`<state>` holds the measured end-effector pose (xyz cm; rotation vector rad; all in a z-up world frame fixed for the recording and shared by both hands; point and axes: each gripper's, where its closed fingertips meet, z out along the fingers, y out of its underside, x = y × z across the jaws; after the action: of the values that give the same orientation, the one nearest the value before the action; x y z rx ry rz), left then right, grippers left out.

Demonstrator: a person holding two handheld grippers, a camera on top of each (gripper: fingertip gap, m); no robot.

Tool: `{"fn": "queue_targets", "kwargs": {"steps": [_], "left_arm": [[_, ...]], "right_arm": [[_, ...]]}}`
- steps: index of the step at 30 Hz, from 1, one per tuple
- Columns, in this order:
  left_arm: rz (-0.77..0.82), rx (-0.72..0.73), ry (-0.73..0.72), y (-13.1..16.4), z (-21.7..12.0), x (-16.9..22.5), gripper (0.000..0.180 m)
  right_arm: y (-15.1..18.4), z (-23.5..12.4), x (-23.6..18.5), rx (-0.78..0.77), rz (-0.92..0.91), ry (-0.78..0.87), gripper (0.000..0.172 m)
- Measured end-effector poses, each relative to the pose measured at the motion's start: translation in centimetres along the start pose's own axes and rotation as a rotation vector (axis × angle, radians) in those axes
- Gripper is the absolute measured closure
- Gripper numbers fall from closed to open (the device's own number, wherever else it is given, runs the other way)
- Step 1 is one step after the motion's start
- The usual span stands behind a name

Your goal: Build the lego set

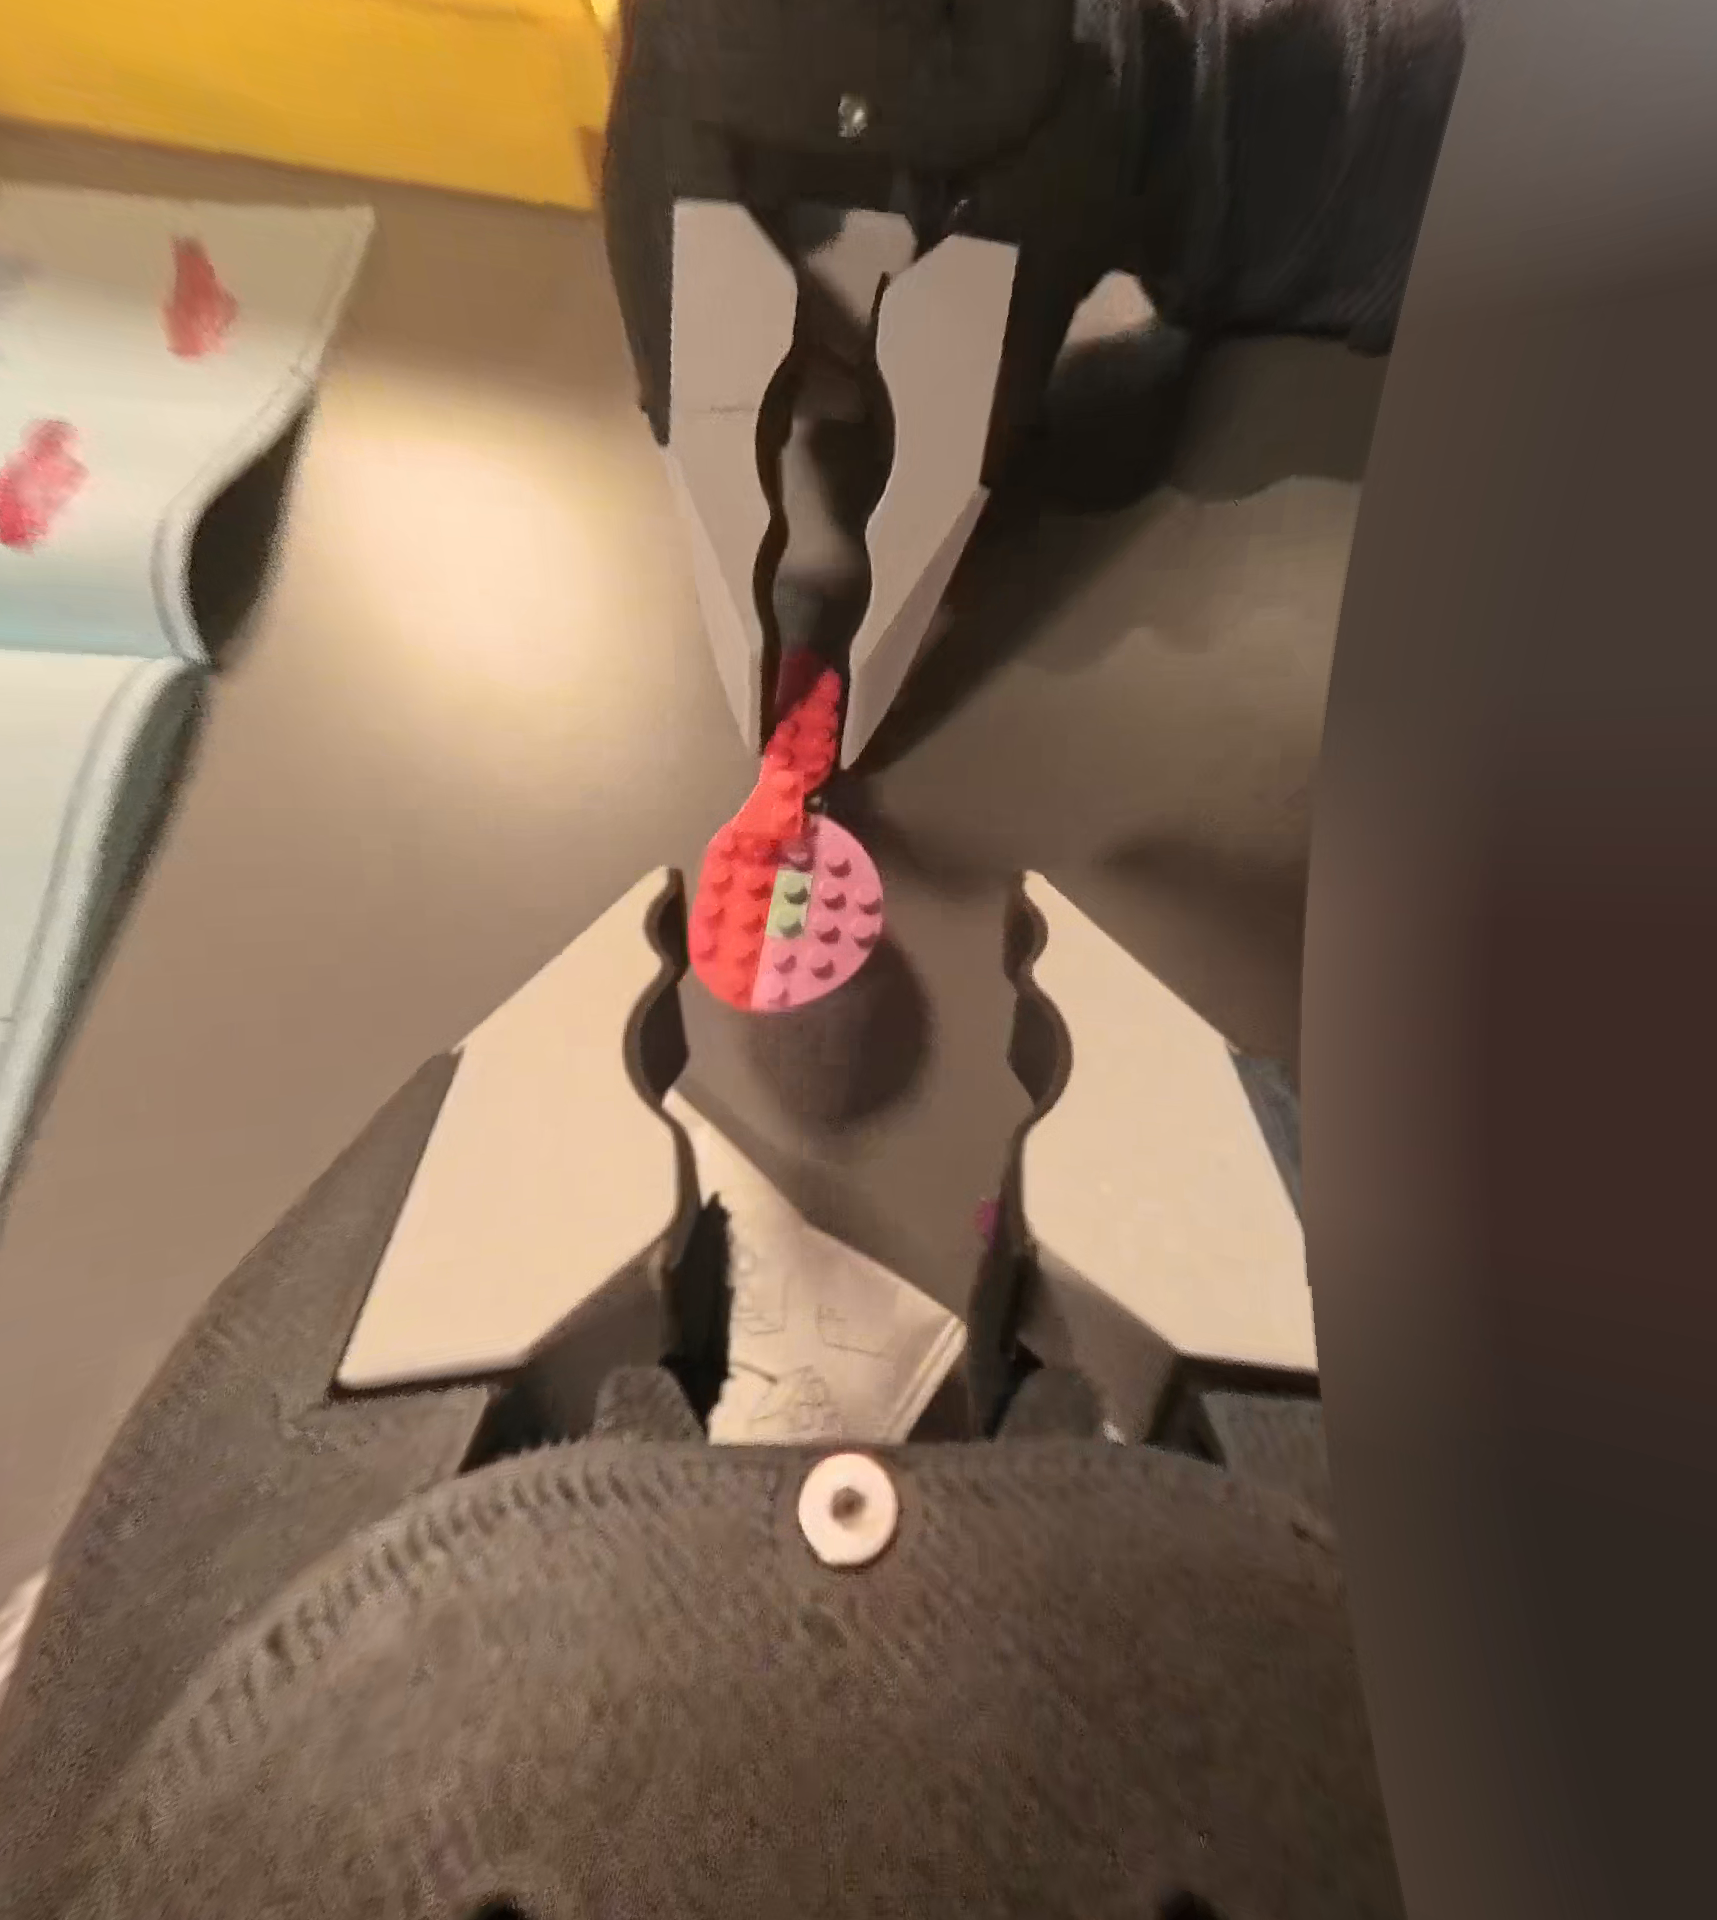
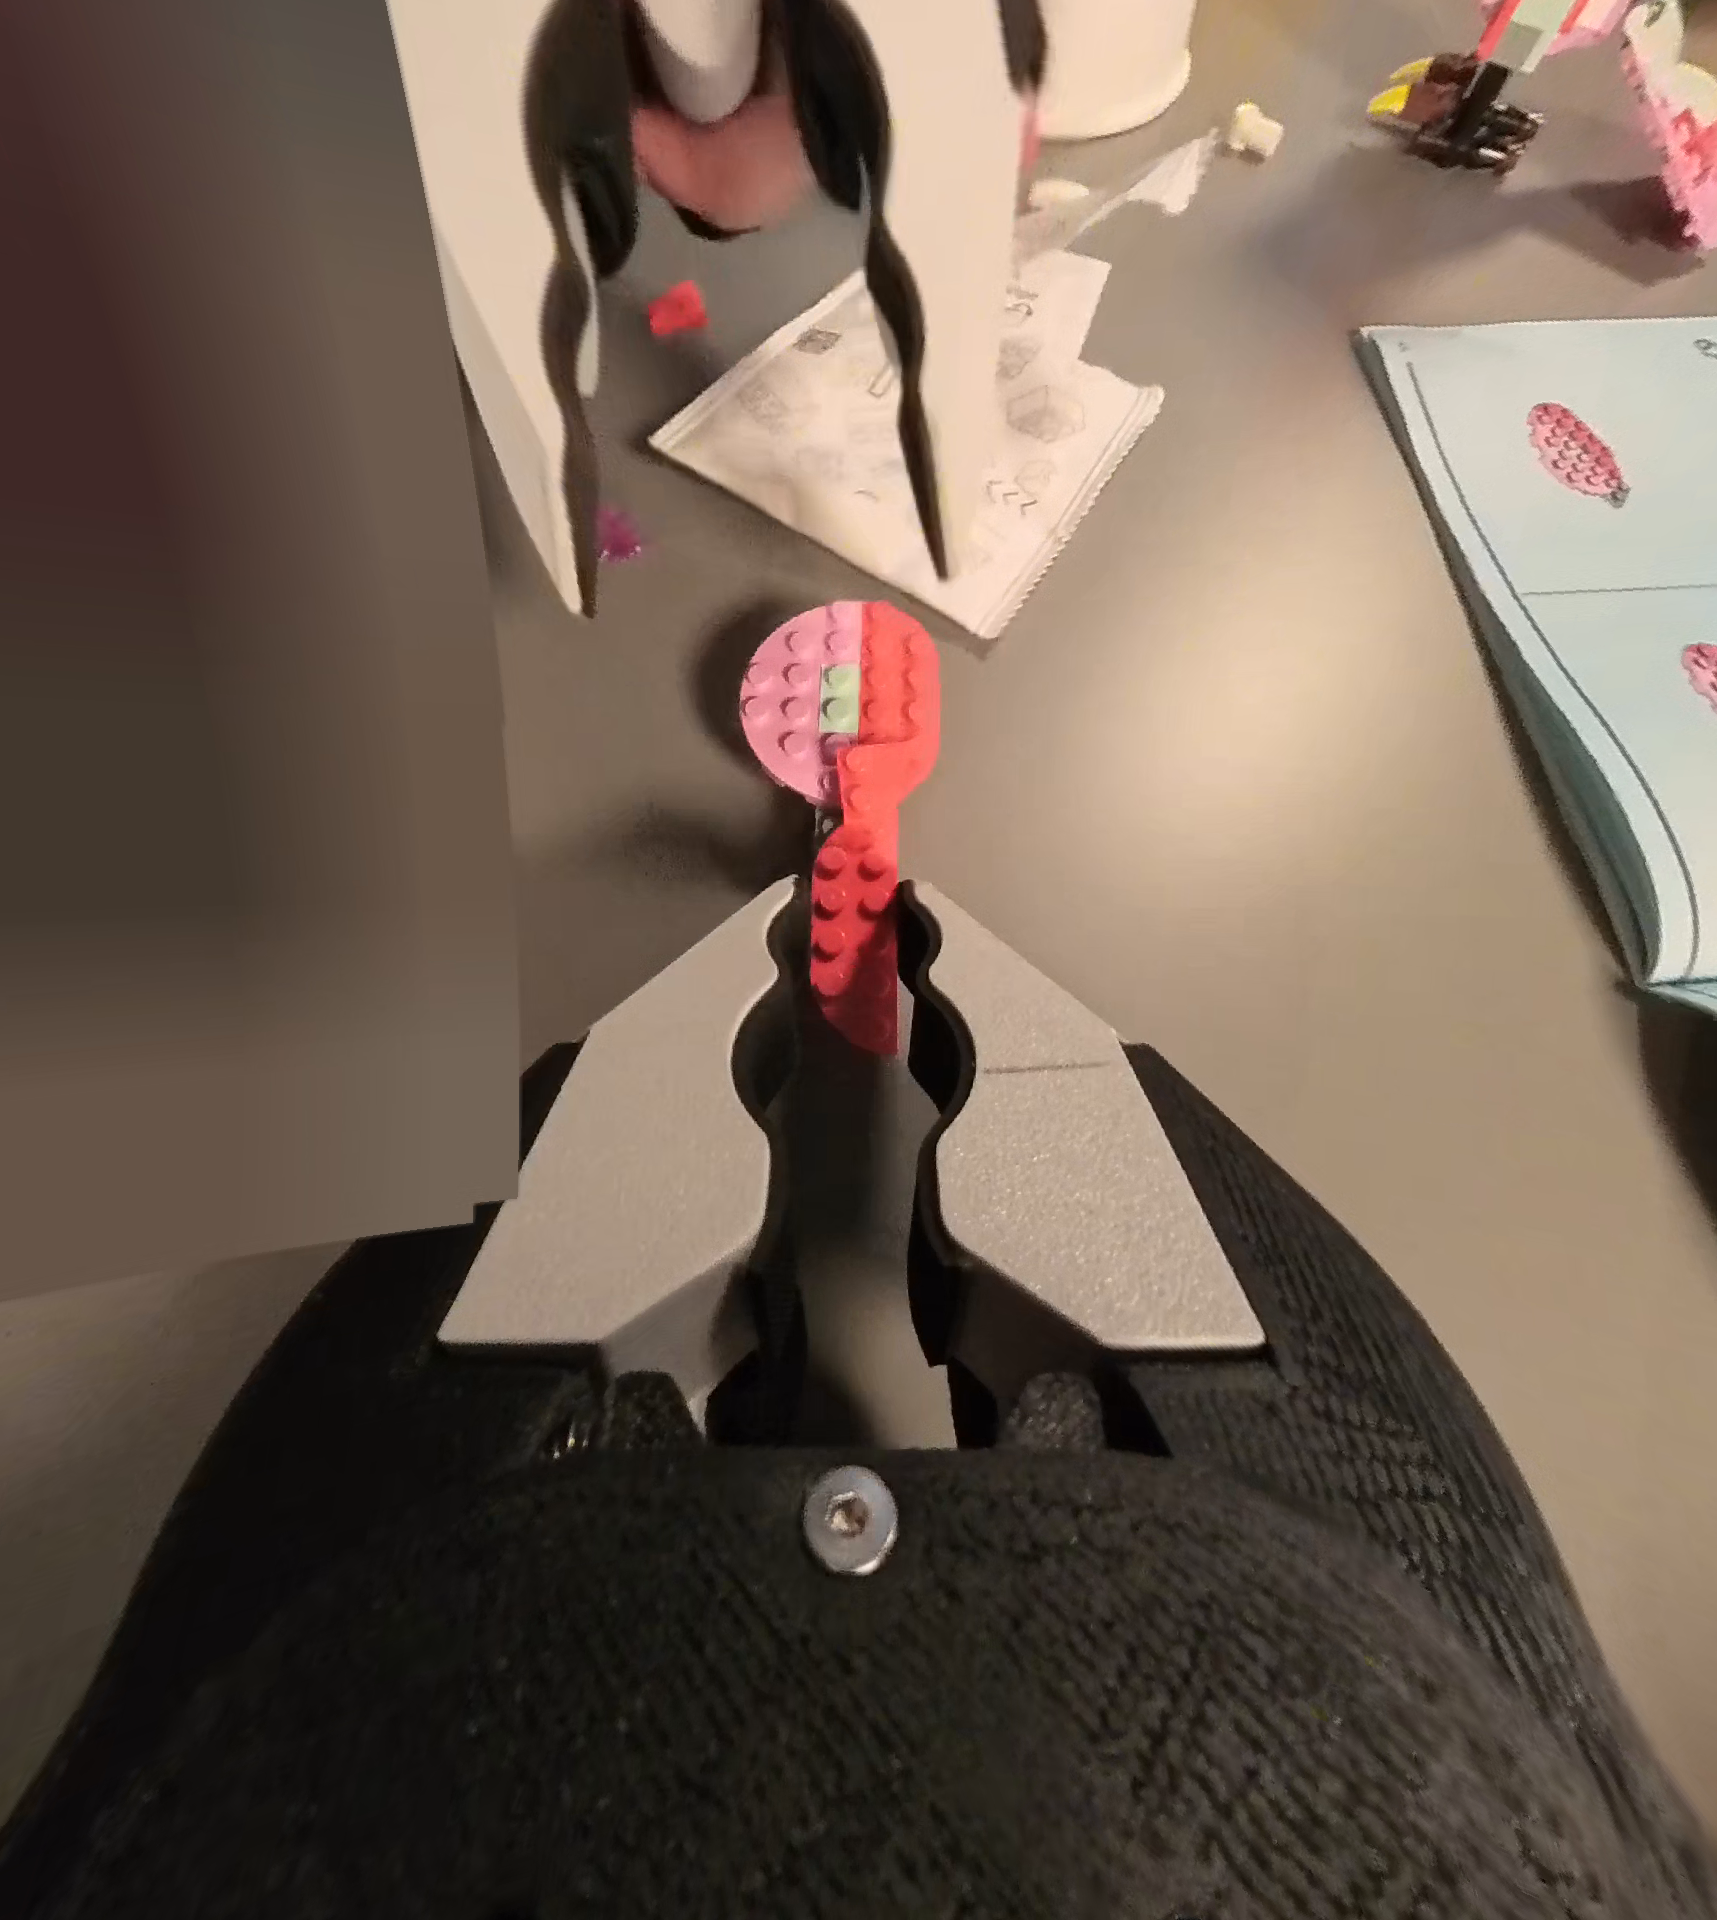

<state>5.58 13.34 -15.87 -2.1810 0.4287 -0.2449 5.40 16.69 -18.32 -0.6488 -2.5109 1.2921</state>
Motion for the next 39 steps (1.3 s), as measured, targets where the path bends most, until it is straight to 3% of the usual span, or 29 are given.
{"fn": "queue_targets", "kwargs": {"steps": [4,9,12,16,20,23,30,32,36,39], "left_arm": [[0.314,0.037,-0.201,-0.3,-0.9,-1.3,0.124],[0.655,0.003,-0.343,0.2,-0.9,-1.7,0.134],[0.864,0.007,-0.574,-0.5,-1.6,-3.2,0.131],[1.049,0.076,-0.713,-1.8,-2.4,-2.3,0.139],[1.105,0.109,-0.768,-2.5,-2.9,-1.8,0.148],[1.148,0.155,-0.831,-3.4,-3.8,-1.5,0.169],[1.192,0.125,-0.877,-3.0,-4.4,-1.7,0.173],[1.172,0.114,-0.893,-3.1,-4.6,-2.1,0.173],[1.159,0.108,-0.901,-3.1,-5.0,-2.5,0.173],[1.163,0.098,-0.900,-2.8,-5.0,-2.6,0.173]], "right_arm": [[-0.9,-0.4,0.6,-0.014,0.010,0.013,0.157],[-3.3,-1.6,0.7,0.006,0.005,0.028,0.158],[-4.7,-2.3,0.2,0.006,-0.007,0.018,0.158],[-5.8,-2.7,-0.4,-0.019,-0.032,0.010,0.158],[-6.8,-2.7,-1.1,-0.024,-0.047,-0.016,0.158],[-7.3,-2.5,-1.4,-0.035,-0.059,-0.022,0.158],[-8.0,-2.3,-1.3,-0.020,-0.074,0.036,0.157],[-8.5,-2.3,-0.8,0.000,-0.104,0.113,0.156],[-9.9,-2.8,-0.2,0.036,-0.187,0.285,0.129],[-10.8,-2.9,0.0,0.020,-0.395,0.499,0.126]]}}
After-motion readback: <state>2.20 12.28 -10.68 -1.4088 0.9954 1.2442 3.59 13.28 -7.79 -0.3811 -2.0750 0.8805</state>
